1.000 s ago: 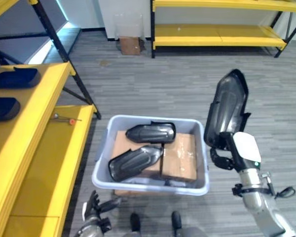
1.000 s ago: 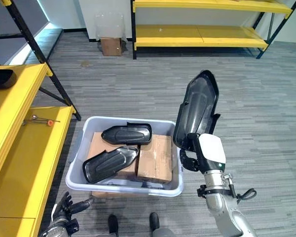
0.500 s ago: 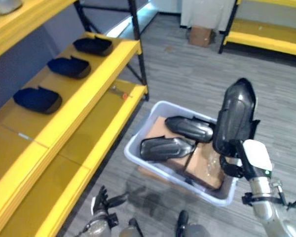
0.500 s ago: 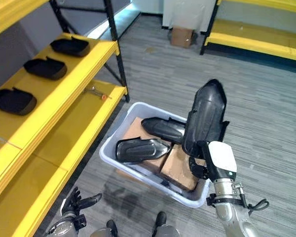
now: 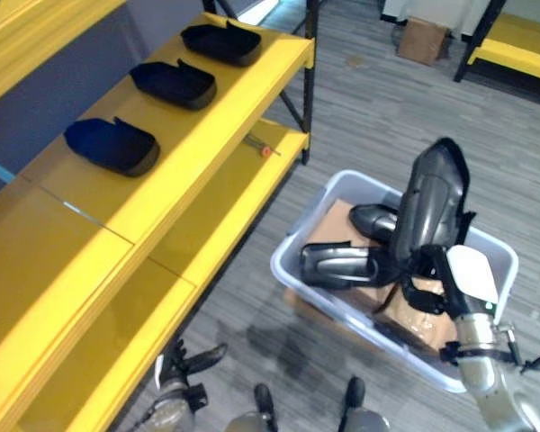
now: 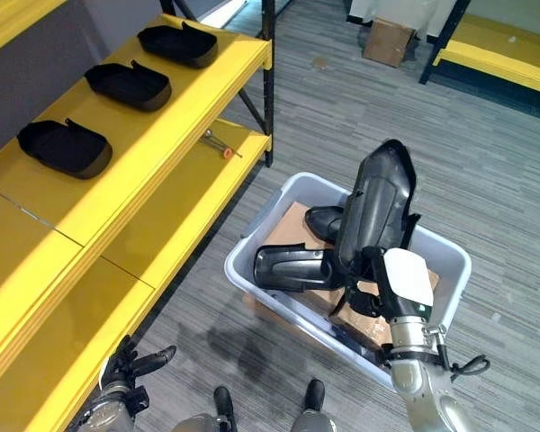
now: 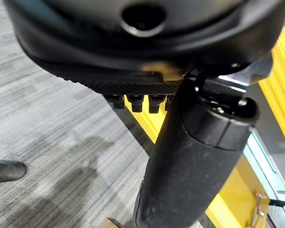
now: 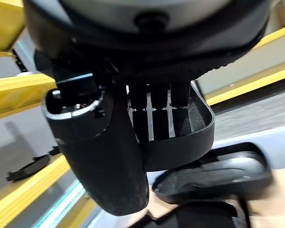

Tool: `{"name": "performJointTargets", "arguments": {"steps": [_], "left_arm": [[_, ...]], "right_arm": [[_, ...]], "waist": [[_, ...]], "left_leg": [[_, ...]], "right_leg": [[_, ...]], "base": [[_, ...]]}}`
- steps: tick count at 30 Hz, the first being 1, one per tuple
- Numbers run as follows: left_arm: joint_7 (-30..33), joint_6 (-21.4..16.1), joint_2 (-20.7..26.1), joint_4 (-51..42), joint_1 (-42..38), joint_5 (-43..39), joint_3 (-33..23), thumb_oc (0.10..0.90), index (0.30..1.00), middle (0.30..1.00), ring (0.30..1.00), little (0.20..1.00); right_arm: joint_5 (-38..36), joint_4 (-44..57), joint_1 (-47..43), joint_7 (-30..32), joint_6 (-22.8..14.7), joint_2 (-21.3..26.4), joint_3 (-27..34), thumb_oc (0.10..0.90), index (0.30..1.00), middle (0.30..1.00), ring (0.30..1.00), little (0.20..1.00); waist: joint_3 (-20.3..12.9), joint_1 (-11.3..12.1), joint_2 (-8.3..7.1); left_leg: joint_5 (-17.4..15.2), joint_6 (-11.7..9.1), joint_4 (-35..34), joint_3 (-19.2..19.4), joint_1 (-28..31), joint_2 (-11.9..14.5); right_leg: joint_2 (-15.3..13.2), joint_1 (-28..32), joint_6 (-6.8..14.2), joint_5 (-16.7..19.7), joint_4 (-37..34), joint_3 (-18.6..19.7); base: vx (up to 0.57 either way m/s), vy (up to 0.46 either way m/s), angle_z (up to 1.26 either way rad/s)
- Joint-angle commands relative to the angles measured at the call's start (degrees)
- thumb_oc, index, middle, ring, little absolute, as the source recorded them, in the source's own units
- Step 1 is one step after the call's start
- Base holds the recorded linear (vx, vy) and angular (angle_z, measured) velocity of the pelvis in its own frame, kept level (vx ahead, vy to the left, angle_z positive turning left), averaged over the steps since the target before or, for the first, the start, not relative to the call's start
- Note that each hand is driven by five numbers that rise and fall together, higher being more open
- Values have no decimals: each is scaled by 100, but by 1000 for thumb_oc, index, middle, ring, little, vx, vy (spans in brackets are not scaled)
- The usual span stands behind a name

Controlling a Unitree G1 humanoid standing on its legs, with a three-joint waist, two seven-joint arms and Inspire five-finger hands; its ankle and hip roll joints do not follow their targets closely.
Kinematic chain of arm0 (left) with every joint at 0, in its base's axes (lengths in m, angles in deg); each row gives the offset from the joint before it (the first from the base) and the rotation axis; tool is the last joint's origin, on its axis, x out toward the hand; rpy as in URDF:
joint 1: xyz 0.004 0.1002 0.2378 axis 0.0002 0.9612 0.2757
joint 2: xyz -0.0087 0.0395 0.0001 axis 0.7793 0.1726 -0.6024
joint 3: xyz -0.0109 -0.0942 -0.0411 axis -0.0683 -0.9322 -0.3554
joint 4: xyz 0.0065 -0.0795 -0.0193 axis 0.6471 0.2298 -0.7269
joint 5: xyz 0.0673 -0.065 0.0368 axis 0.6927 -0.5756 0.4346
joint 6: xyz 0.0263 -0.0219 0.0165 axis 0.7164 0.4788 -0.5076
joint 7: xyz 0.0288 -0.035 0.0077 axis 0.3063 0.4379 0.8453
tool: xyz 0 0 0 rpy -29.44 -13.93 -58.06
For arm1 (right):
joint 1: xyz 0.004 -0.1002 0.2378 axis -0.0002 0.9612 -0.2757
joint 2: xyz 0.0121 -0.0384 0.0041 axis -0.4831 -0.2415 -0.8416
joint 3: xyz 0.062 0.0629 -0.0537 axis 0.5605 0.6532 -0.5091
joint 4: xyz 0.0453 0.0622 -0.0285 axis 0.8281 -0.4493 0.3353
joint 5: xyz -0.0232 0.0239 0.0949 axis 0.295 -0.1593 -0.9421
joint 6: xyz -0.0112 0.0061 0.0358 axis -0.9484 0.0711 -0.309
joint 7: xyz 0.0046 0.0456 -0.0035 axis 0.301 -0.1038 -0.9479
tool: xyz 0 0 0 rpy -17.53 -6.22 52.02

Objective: Move parts from the plastic box to the shelf.

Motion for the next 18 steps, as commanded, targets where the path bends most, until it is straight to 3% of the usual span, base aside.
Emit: {"name": "performJointTargets", "arguments": {"steps": [1, 4, 5, 6, 7, 9, 10, 14, 17, 18], "left_arm": [[159, -458, 365, -358, 27, 151, -238, 900, 1000, 1000, 1000, 1000], [210, -512, 426, -420, -11, 107, -266, 900, 1000, 1000, 1000, 1000], [218, -507, 432, -430, -28, 118, -265, 900, 1000, 1000, 1000, 1000], [230, -508, 464, -439, -61, 124, -253, 900, 1000, 1000, 1000, 1000], [230, -508, 525, -451, -106, 139, -233, 900, 1000, 1000, 1000, 1000], [191, -505, 590, -434, -191, 174, -168, 900, 1000, 1000, 1000, 1000], [123, -474, 626, -393, -249, 327, -77, 900, 1000, 1000, 1000, 1000], [87, -435, 635, -364, -337, 458, -54, 900, 1000, 1000, 1000, 1000], [107, -443, 620, -337, -370, 435, 15, 900, 1000, 1000, 1000, 1000], [79, -447, 592, -350, -377, 409, 36, 900, 1000, 1000, 1000, 1000]], "right_arm": [[105, 334, -784, 393, -372, 314, 85, 400, 300, 300, 300, 300], [188, 211, -1115, 326, -294, 330, -158, 400, 300, 300, 300, 300], [195, 176, -1145, 322, -277, 317, -181, 400, 300, 300, 300, 300], [189, 149, -1146, 302, -264, 280, -197, 400, 300, 300, 300, 300], [187, 135, -1125, 269, -250, 266, -191, 400, 300, 300, 300, 300], [163, 139, -1130, 268, -263, 234, -196, 400, 300, 300, 300, 300], [135, 200, -1002, 288, -304, 182, -149, 400, 300, 300, 300, 300], [56, 333, -824, 297, -428, 130, -123, 400, 300, 300, 300, 300], [36, 374, -723, 366, -480, 151, -24, 400, 300, 300, 300, 300], [16, 373, -605, 381, -472, 159, 60, 400, 300, 300, 300, 300]], "waist": [[-409, 81, -82], [-387, 184, -82], [-390, 173, -73], [-402, 170, -39], [-398, 107, 5], [-356, -46, 90], [-287, -223, 136], [-225, -352, 132], [-236, -486, 67], [-259, -522, 36]], "left_leg": [[-119, 36, -162, -90, -215, -74], [-237, 179, -51, -289, -406, -321], [-114, 264, -82, -264, -476, -381], [-116, 308, -131, -304, -450, -435], [-110, 362, -216, -412, -408, -503], [-32, 412, -360, -629, -335, -565], [28, 432, -495, -808, -173, -611], [193, 405, -818, -1038, 51, -701], [220, 368, -904, -1353, 235, -807], [230, 336, -877, -1445, 260, -831]], "right_leg": [[-92, -71, 412, -647, 296, 384], [-244, -148, 513, -482, 256, 531], [-268, -245, 479, -401, 297, 575], [-265, -285, 465, -441, 419, 726], [-153, -380, 419, -484, 618, 1164], [313, -678, 314, -655, 985, 2127], [833, -827, 193, -911, 1250, 2812], [1559, -1357, 102, -812, 1140, 3298], [1888, -1521, 102, -582, 881, 3635], [1863, -1366, 84, -575, 842, 3733]], "base": [[21, 137, 30], [26, 195, 20], [3, 163, 32], [24, 158, 37], [93, 145, 45], [103, 144, 78], [129, 122, 90], [89, -17, 45], [118, -100, 29], [78, -74, 45]]}}
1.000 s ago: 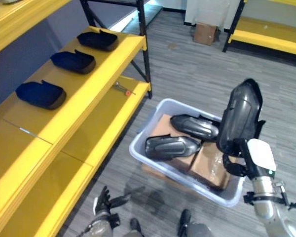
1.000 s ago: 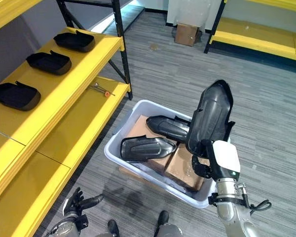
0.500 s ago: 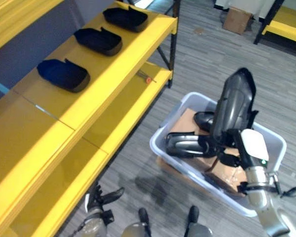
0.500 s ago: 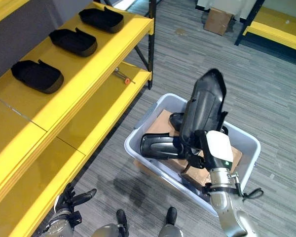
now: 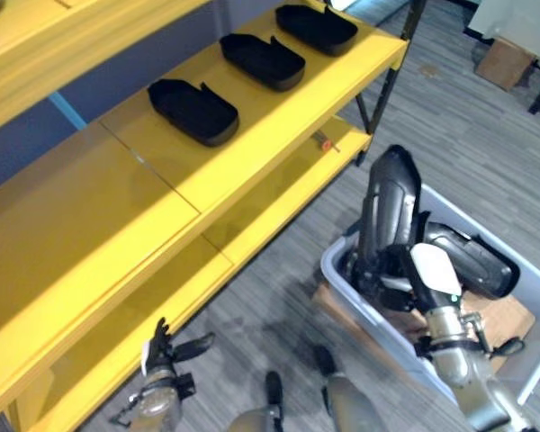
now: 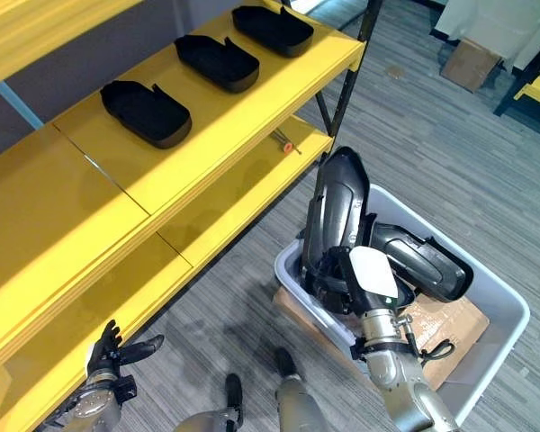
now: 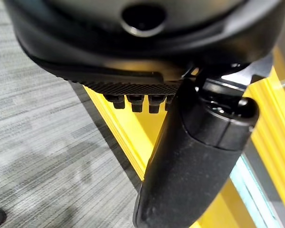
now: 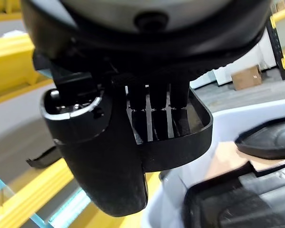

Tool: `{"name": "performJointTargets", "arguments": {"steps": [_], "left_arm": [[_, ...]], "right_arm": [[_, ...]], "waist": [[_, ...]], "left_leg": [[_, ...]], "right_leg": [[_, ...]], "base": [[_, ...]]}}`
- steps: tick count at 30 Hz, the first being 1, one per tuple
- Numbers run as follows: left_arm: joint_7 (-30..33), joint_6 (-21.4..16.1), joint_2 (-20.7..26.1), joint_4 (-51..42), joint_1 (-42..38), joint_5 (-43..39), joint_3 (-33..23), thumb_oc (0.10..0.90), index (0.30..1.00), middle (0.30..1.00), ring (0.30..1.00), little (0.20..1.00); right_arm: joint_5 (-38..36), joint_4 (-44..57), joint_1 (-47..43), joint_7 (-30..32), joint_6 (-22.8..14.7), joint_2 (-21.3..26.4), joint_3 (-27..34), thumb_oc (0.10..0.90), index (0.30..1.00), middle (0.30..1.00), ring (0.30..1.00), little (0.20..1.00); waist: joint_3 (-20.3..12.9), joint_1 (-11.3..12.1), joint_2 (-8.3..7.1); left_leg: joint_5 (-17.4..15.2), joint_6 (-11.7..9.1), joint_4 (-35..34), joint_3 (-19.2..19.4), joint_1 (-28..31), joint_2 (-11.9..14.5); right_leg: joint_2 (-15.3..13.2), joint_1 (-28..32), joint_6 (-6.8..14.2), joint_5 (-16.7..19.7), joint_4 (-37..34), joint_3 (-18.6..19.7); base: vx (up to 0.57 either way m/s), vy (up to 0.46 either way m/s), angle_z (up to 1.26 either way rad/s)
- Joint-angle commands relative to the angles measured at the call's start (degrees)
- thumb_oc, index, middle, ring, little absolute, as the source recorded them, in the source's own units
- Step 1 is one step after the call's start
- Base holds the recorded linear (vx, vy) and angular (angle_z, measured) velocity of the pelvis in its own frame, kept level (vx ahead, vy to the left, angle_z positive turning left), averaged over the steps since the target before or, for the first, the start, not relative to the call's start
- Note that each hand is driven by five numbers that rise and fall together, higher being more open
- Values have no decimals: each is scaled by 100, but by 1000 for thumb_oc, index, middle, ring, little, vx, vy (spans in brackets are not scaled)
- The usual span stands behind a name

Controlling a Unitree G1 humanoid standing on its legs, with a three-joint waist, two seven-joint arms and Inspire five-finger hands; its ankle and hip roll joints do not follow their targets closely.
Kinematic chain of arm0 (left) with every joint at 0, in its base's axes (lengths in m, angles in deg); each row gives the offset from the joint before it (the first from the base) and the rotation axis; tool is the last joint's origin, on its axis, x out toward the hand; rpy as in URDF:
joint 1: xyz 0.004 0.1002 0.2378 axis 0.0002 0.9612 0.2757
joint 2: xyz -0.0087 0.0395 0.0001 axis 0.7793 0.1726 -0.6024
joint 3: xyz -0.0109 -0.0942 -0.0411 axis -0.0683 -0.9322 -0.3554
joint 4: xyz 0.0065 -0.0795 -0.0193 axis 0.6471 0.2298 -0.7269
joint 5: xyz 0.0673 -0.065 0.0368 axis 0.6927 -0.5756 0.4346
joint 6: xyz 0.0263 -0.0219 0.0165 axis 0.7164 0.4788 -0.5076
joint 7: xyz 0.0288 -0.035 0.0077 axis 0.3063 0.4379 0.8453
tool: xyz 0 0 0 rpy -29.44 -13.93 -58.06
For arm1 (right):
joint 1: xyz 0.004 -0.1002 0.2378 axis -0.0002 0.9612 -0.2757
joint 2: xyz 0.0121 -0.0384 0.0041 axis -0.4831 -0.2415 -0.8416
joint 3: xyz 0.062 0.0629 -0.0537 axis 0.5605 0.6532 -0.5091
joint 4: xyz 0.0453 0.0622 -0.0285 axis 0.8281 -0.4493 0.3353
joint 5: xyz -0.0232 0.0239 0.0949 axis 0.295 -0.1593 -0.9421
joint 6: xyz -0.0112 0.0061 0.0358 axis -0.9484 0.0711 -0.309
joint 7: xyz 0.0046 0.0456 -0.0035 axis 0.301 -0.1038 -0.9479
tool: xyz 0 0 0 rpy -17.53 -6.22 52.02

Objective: Move parts from the plastic box to the shelf.

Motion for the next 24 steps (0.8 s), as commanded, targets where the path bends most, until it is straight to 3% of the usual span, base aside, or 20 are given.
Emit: {"name": "performJointTargets", "arguments": {"steps": [1, 4, 9, 19, 24], "left_arm": [[38, -350, 229, -480, -72, 192, 28, 900, 1000, 1000, 1000, 1000], [53, -381, 63, -467, -29, 160, 51, 900, 1000, 1000, 1000, 1000], [-34, -287, -71, -431, 141, 180, 151, 900, 1000, 1000, 1000, 1000], [-49, -264, -153, -332, 152, 130, 207, 900, 1000, 1000, 1000, 1000], [-15, -280, -199, -302, 134, 37, 172, 900, 1000, 1000, 1000, 1000]], "right_arm": [[-15, 569, -523, 586, -365, 296, 638, 400, 300, 300, 300, 300], [-31, 691, -400, 592, -373, 342, 776, 400, 300, 300, 300, 300], [-109, 789, -95, 654, -411, 347, 1033, 400, 300, 300, 300, 300], [-51, 893, 18, 750, -456, 384, 1182, 400, 300, 300, 300, 300], [-84, 941, -96, 754, -513, 438, 1111, 400, 300, 300, 300, 300]], "waist": [[-303, -180, -73], [-463, -185, -63], [-669, -171, -26], [-773, -193, -16], [-786, -154, -89]], "left_leg": [[13, -222, 120, -158, -99, -314], [19, -267, 19, -210, -23, -277], [53, -348, -36, -325, 110, -140], [183, -479, -129, -677, 225, -37], [50, -553, 219, -926, 178, -42]], "right_leg": [[19, 807, 164, -242, -46, 75], [-77, 1091, 139, -131, -310, 49], [-114, 1485, -4, -240, -565, -237], [-88, 1688, -161, -511, -385, -554], [-64, 1807, -256, -677, -219, -751]], "base": [[49, -70, 99], [59, -122, 90], [93, -157, 28], [11, -86, 25], [-12, -93, 35]]}}
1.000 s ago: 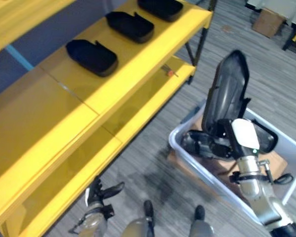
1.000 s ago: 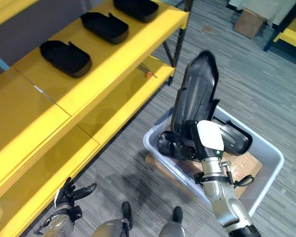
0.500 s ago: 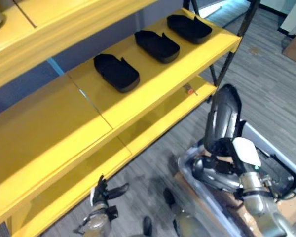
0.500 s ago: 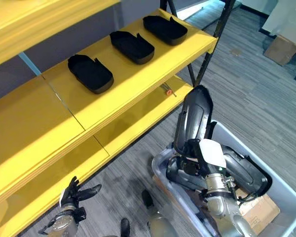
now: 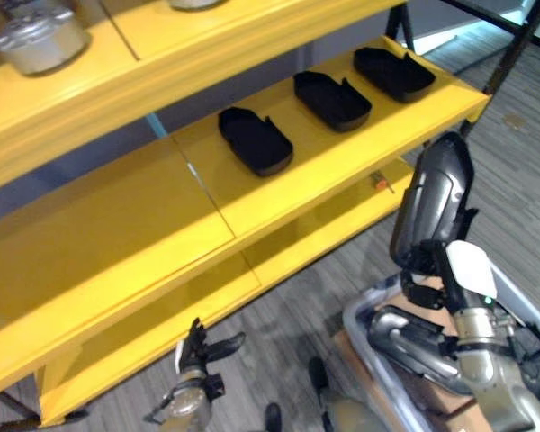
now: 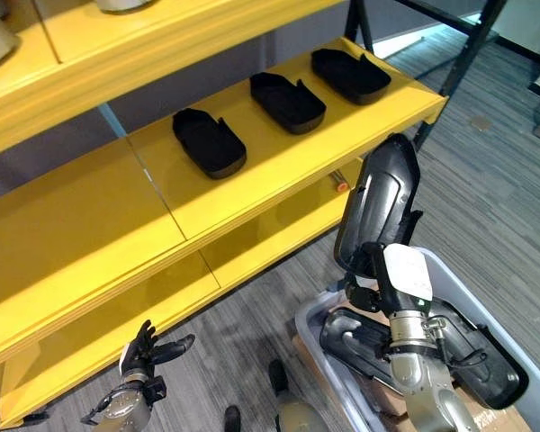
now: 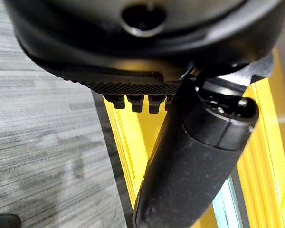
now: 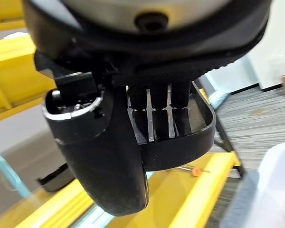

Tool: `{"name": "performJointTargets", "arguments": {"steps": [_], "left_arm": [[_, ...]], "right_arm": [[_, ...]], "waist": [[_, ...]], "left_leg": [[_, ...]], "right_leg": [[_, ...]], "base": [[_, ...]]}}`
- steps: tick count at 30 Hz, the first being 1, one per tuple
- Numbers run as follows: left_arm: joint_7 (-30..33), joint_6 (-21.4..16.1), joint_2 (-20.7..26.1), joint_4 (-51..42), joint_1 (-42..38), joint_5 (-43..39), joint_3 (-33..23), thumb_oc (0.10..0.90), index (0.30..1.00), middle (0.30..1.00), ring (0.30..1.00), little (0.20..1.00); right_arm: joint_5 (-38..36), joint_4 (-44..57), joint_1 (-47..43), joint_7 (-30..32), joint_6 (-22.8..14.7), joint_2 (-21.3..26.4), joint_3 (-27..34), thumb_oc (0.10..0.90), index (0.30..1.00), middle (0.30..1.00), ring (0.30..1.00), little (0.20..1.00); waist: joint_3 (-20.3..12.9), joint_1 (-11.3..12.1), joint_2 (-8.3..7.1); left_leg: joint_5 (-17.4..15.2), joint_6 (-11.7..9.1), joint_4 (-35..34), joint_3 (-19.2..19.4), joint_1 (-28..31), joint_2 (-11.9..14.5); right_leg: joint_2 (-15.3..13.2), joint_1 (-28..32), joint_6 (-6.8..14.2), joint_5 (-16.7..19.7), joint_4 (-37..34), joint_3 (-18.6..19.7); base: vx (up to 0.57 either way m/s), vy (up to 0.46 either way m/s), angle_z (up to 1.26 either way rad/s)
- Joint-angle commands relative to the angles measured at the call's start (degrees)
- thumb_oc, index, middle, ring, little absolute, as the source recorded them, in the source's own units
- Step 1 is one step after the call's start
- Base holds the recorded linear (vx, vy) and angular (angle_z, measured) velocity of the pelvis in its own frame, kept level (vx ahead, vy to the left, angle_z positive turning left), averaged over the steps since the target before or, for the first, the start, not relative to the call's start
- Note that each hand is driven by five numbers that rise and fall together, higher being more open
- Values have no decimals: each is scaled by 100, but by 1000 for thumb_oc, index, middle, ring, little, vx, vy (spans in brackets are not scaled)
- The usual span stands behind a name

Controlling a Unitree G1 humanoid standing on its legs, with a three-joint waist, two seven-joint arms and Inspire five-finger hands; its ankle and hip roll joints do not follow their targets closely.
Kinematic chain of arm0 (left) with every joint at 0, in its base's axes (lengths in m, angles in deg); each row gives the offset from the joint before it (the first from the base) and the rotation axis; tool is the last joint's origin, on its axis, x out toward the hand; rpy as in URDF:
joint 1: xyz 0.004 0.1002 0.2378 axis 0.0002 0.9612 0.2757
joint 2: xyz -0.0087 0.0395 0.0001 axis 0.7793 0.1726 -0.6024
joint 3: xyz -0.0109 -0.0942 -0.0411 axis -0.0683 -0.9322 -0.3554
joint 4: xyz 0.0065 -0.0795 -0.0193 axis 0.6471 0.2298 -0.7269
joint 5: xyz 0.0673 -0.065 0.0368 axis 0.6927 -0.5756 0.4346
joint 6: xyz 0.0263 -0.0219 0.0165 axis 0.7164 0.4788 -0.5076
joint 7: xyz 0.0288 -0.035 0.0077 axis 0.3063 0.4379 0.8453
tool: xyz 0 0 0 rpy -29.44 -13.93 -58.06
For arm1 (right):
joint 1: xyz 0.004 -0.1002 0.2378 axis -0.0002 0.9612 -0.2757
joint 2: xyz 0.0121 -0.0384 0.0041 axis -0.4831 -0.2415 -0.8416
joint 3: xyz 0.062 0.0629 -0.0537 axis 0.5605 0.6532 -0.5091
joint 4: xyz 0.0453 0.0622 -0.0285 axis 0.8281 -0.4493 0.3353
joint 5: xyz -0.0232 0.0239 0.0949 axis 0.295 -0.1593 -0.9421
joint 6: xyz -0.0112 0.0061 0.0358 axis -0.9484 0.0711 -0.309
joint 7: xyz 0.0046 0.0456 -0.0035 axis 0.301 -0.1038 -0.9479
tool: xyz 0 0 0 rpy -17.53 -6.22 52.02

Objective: Move parts from the plastic box to the shelf.

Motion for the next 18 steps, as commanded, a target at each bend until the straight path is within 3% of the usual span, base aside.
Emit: {"name": "performJointTargets", "arguments": {"steps": [1, 3, 5, 9, 11, 15, 18], "left_arm": [[110, -295, 449, -110, 20, 25, -115, 900, 1000, 1000, 1000, 1000], [124, -309, 416, -147, 5, -55, -125, 900, 1000, 1000, 1000, 1000], [124, -309, 366, -147, -14, -99, -105, 900, 1000, 1000, 1000, 1000], [84, -226, 429, -69, -125, 81, -5, 900, 1000, 1000, 1000, 1000], [71, -208, 457, -56, -141, 140, 10, 900, 1000, 1000, 1000, 1000], [120, -234, 439, -55, -84, 127, -55, 900, 1000, 1000, 1000, 1000], [175, -274, 436, -144, -84, 141, -53, 900, 1000, 1000, 1000, 1000]], "right_arm": [[-38, 849, -346, 642, -493, 355, 312, 400, 300, 300, 300, 300], [-72, 891, -409, 657, -529, 411, 331, 400, 300, 300, 300, 300], [-54, 870, -452, 693, -494, 440, 367, 400, 300, 300, 300, 300], [-98, 818, -191, 895, -408, 334, 721, 400, 300, 300, 300, 300], [-77, 813, -36, 941, -383, 296, 839, 400, 300, 300, 300, 300], [24, 799, 74, 934, -317, 299, 834, 400, 300, 300, 300, 300], [75, 708, 80, 912, -206, 274, 874, 400, 300, 300, 300, 300]], "waist": [[-603, -15, -374], [-492, -27, -442], [-386, -58, -492], [-304, -202, -522], [-308, -274, -436], [-303, -228, -280], [-368, -163, -223]], "left_leg": [[301, -2, 541, 59, -589, -382], [114, -57, 1058, 317, -758, -411], [135, -69, 1293, 781, -962, -248], [941, -226, 833, 1228, -1534, 429], [1225, -341, 390, 1471, -1589, 663], [1339, -410, -4, 1587, -1289, 818], [1250, -379, 6, 1979, -1156, 695]], "right_leg": [[55, 236, 249, -1573, 946, 195], [-36, 255, 237, -1585, 993, 43], [-150, 288, 229, -1616, 1018, -159], [-327, 326, 244, -1673, 1018, -477], [-343, 336, 269, -1805, 1102, -558], [-351, 598, 332, -1896, 1021, -427], [-670, 900, 463, -1842, 640, -402]], "base": [[-57, -84, 31], [-82, -49, 50], [-86, -16, 68], [-5, 6, 98], [93, 58, 52], [162, 136, 23], [281, 282, -58]]}}
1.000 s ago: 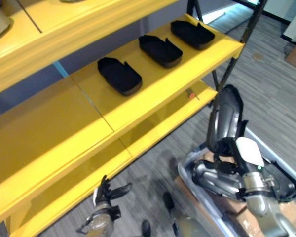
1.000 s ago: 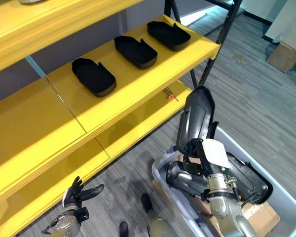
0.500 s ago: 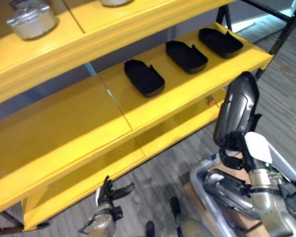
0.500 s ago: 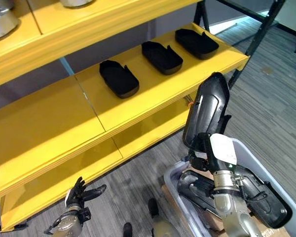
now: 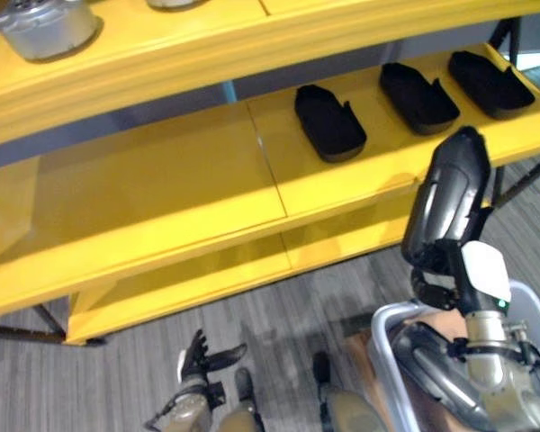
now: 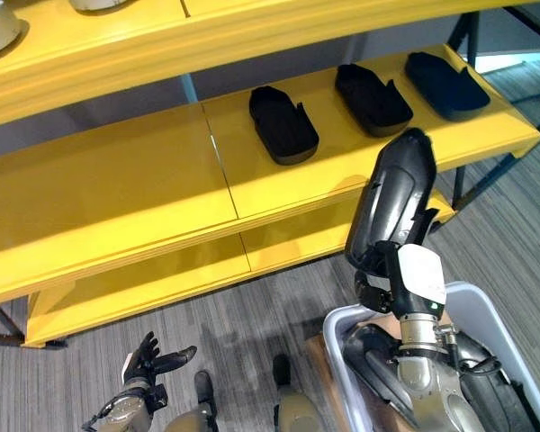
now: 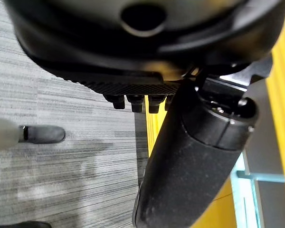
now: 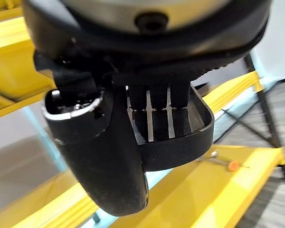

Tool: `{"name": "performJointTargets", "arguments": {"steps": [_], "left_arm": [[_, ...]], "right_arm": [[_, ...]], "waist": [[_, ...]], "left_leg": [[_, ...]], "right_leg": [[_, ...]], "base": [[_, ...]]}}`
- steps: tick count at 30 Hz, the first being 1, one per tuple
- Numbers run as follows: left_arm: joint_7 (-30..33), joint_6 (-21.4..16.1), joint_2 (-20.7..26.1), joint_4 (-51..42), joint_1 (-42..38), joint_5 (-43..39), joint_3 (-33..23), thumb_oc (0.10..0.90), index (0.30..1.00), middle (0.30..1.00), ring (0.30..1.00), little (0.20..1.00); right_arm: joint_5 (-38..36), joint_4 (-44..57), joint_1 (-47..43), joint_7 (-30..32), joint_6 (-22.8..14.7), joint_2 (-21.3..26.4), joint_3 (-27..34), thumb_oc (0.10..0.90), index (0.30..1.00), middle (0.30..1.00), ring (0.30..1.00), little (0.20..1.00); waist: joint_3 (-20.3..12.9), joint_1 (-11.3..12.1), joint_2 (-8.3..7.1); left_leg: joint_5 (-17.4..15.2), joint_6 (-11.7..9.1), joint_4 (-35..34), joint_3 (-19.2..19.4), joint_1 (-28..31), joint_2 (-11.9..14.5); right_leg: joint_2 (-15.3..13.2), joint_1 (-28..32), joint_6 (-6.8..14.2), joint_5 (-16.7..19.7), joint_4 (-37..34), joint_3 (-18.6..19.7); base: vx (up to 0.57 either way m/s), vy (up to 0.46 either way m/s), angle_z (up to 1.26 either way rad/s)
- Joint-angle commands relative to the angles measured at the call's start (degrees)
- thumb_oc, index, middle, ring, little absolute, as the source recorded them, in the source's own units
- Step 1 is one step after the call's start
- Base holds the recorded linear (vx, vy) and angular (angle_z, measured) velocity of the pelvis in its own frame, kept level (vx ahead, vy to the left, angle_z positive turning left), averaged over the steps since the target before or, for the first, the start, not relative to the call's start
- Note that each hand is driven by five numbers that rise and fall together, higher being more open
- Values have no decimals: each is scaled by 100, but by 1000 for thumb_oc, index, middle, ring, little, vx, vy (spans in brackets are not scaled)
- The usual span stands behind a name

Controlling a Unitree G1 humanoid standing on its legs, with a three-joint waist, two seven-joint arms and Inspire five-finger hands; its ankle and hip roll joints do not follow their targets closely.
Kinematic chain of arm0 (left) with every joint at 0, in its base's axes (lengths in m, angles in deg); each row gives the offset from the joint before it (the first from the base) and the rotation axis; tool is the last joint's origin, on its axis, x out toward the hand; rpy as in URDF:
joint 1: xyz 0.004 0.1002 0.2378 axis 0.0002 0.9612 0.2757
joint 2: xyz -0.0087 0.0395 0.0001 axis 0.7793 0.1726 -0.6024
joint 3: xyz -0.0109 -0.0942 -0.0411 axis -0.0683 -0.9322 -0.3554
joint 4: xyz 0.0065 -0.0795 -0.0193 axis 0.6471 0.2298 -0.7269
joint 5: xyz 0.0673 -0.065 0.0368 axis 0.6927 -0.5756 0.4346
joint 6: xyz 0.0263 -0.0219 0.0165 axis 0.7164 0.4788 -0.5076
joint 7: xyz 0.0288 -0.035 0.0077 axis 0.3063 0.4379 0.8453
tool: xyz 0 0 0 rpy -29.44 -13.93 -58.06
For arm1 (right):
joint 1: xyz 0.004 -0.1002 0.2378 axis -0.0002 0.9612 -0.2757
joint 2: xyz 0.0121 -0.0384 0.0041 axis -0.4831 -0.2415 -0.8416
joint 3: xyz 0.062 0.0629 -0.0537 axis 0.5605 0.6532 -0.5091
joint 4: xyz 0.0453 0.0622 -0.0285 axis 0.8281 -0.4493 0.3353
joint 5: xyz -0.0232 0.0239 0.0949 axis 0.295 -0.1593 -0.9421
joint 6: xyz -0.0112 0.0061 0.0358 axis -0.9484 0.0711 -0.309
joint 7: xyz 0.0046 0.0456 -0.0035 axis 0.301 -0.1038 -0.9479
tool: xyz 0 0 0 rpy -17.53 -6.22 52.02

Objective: Move parts from the plastic box to the shelf.

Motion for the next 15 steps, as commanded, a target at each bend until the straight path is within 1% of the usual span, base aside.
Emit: {"name": "performJointTargets", "arguments": {"steps": [1, 4, 8, 10, 11, 12, 15], "left_arm": [[201, -409, 430, -494, -26, 179, -200, 900, 1000, 1000, 1000, 1000], [285, -430, 452, -520, -44, 149, -237, 900, 1000, 1000, 1000, 1000], [406, -479, 506, -617, -114, 73, -313, 900, 1000, 1000, 1000, 1000], [423, -475, 521, -606, -152, 72, -315, 900, 1000, 1000, 1000, 1000], [451, -488, 540, -598, -184, 61, -322, 900, 1000, 1000, 1000, 1000], [451, -488, 540, -597, -188, 60, -326, 900, 1000, 1000, 1000, 1000], [507, -508, 574, -637, -237, 24, -332, 900, 1000, 1000, 1000, 1000]], "right_arm": [[138, 675, -185, 658, -206, 330, 453, 400, 300, 300, 300, 300], [156, 718, -306, 621, -176, 301, 345, 400, 300, 300, 300, 300], [146, 686, -643, 569, -140, 245, 55, 400, 300, 300, 300, 300], [150, 675, -774, 553, -131, 244, -13, 400, 300, 300, 300, 300], [141, 691, -880, 551, -120, 245, -70, 400, 300, 300, 300, 300], [141, 689, -888, 552, -120, 245, -73, 400, 300, 300, 300, 300], [182, 683, -1149, 526, -100, 279, -253, 400, 300, 300, 300, 300]], "waist": [[-761, 36, -111], [-807, 95, -168], [-873, 207, -244], [-897, 234, -263], [-909, 258, -288], [-918, 264, -279], [-954, 329, -283]], "left_leg": [[567, -18, 179, 375, -392, -68], [428, 93, 143, 567, -325, -224], [238, 234, 299, 789, -475, -382], [186, 271, 340, 811, -552, -446], [92, 327, 377, 776, -596, -549], [110, 327, 375, 782, -619, -534], [3, 416, 410, 740, -703, -675]], "right_leg": [[-282, 716, 418, -1549, 594, 433], [-535, 745, 578, -1474, 451, 509], [-777, 565, 783, -1287, 356, 617], [-862, 484, 846, -1233, 322, 588], [-978, 463, 932, -1182, 282, 554], [-964, 437, 928, -1158, 277, 565], [-1119, 373, 1037, -1062, 231, 545]], "base": [[214, 200, -29], [190, 202, -28], [109, 154, -23], [86, 130, -10], [83, 116, -3], [86, 116, 0], [63, 109, 4]]}}
